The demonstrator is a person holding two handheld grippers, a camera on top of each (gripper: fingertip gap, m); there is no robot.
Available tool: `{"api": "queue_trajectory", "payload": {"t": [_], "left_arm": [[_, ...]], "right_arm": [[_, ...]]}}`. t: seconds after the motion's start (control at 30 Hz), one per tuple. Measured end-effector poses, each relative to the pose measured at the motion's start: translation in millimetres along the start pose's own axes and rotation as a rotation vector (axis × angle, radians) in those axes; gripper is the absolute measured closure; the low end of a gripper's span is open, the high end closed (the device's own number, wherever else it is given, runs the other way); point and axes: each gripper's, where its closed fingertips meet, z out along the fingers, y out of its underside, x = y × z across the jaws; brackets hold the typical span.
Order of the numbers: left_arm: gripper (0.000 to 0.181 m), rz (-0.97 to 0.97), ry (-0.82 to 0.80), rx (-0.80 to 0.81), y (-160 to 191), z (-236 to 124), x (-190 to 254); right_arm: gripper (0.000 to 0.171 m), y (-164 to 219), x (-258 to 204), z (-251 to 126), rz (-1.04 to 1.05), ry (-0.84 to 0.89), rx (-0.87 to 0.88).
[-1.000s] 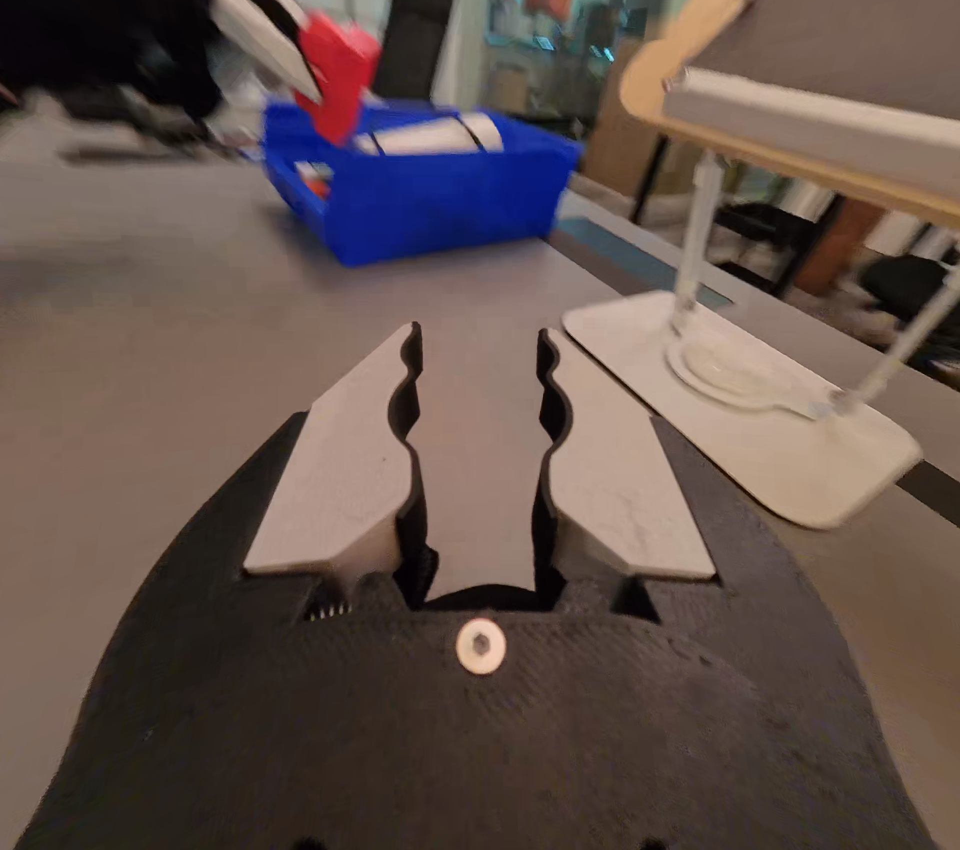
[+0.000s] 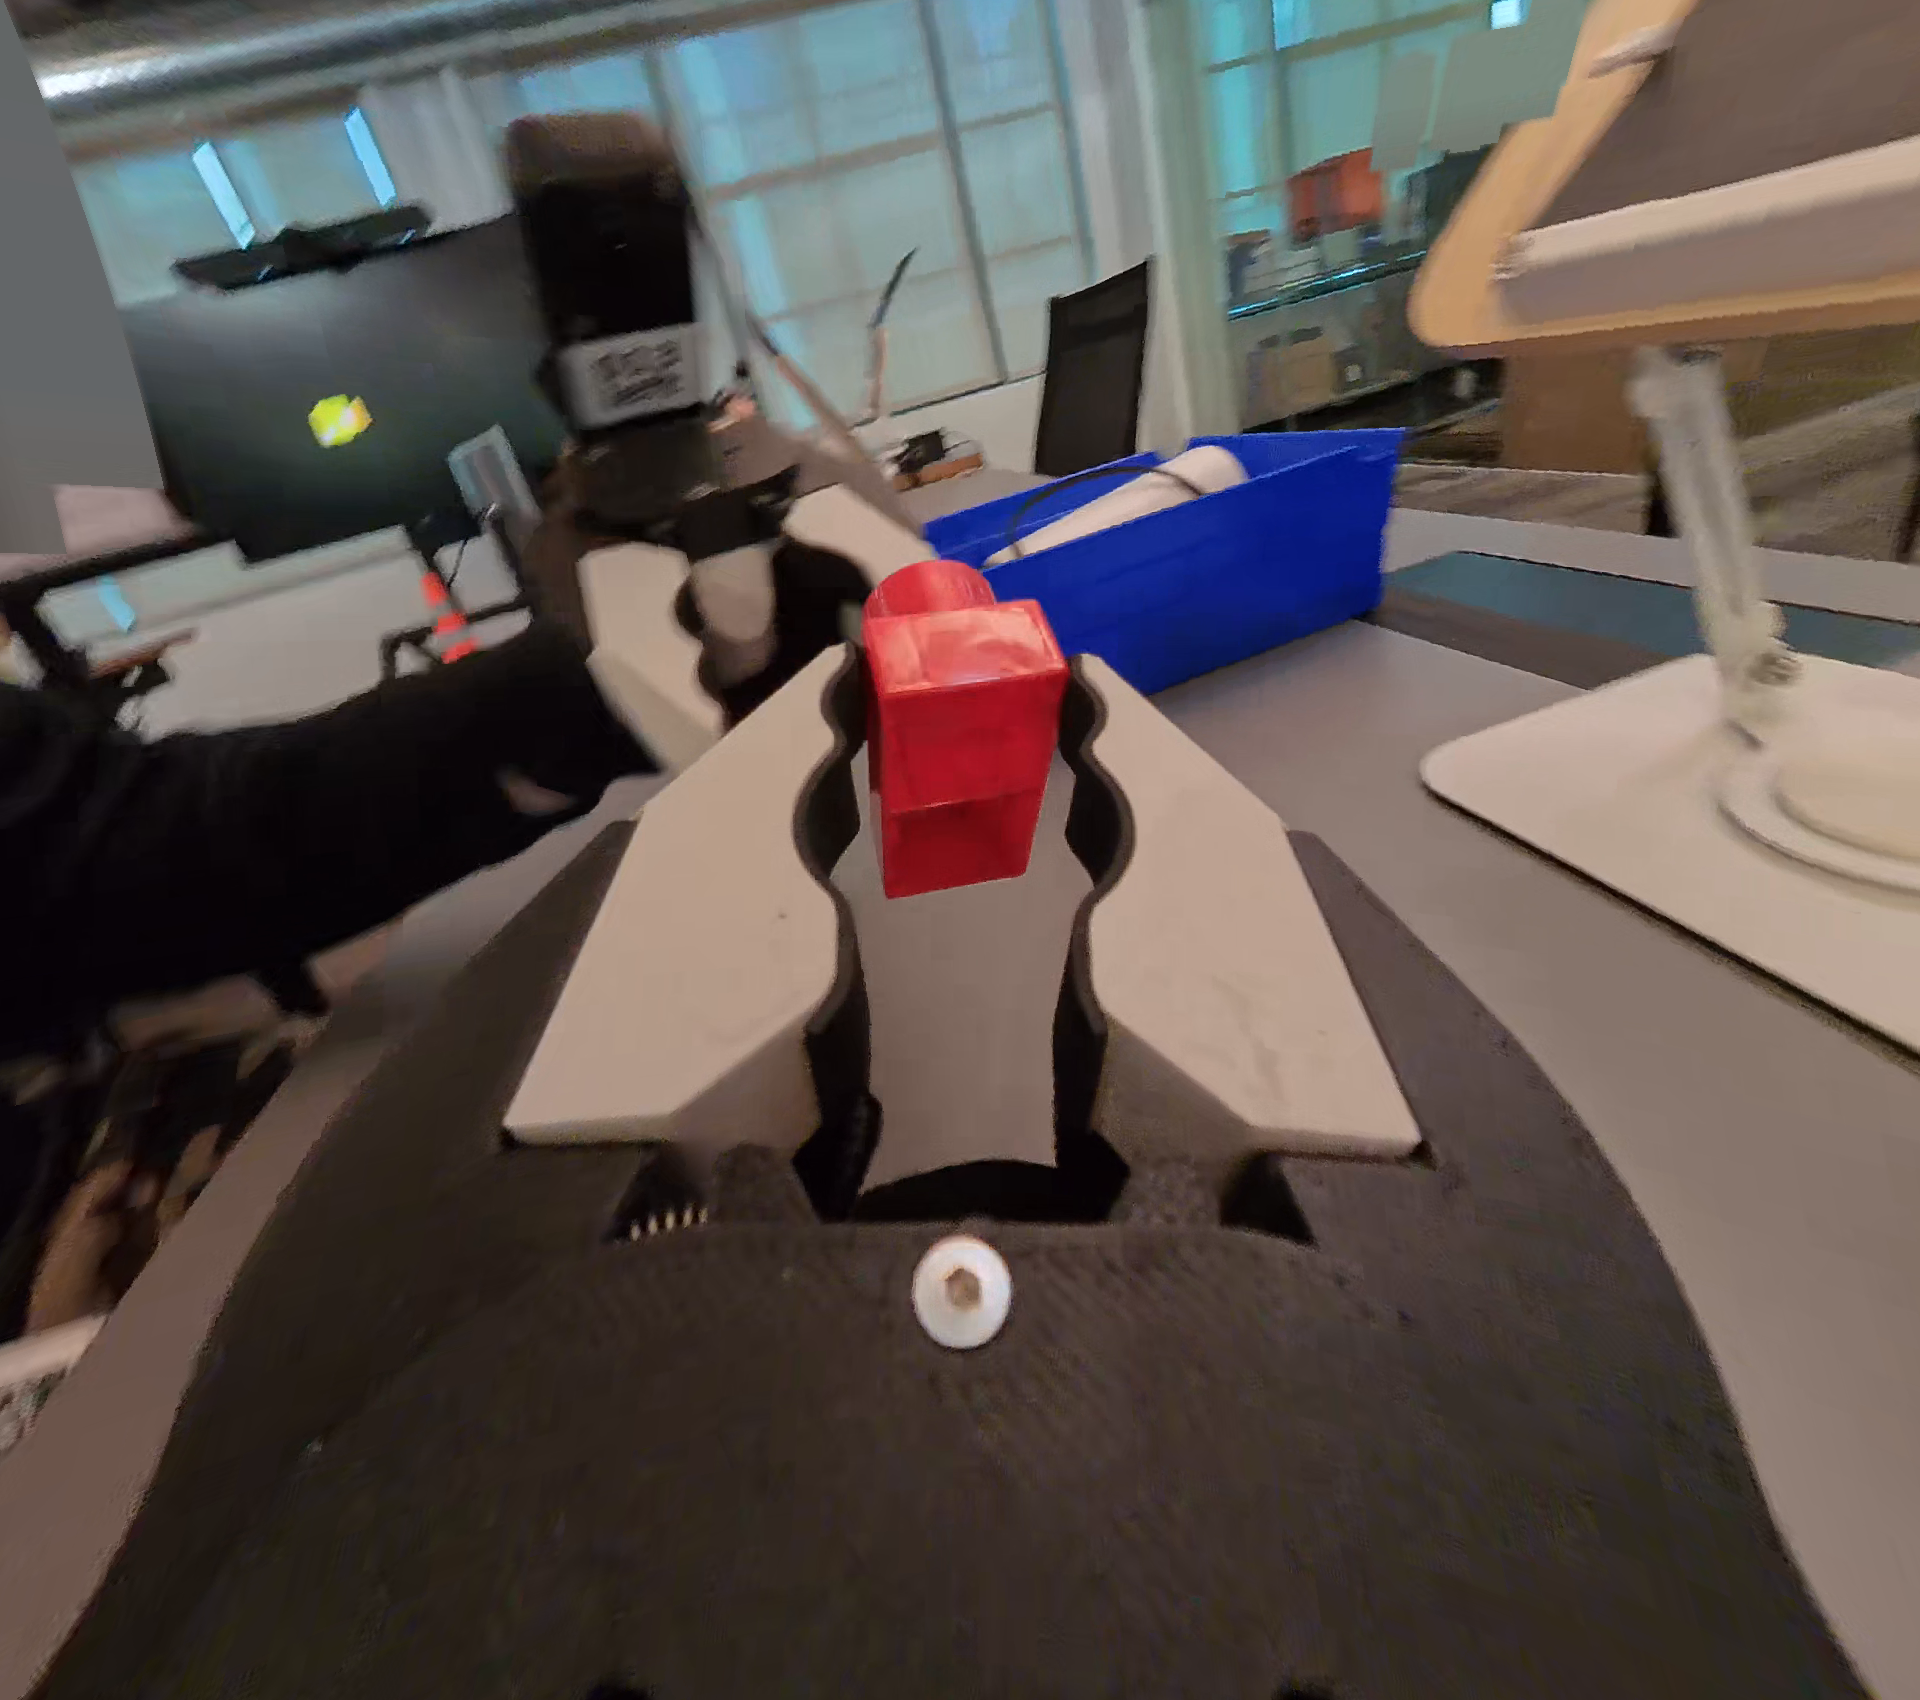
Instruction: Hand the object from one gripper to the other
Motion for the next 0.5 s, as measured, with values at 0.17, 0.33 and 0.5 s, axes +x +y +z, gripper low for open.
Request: {"api": "queue_trajectory", "payload": {"t": [0.17, 0.33, 0.5], "left_arm": [[0.114, 0.126, -0.38, 0.033, -10, 12, -28], [0.115, 0.28, -0.628, -0.038, -8, 30, -50], [0.132, 0.344, -0.723, -0.026, -10, 41, -54]], "right_arm": [[0.137, -9, 32, -12, 0.124, 0.152, 0.101], [0.137, -9, 36, -13, 0.146, 0.196, 0.139], [0.136, -9, 38, -14, 0.149, 0.232, 0.155]]}}
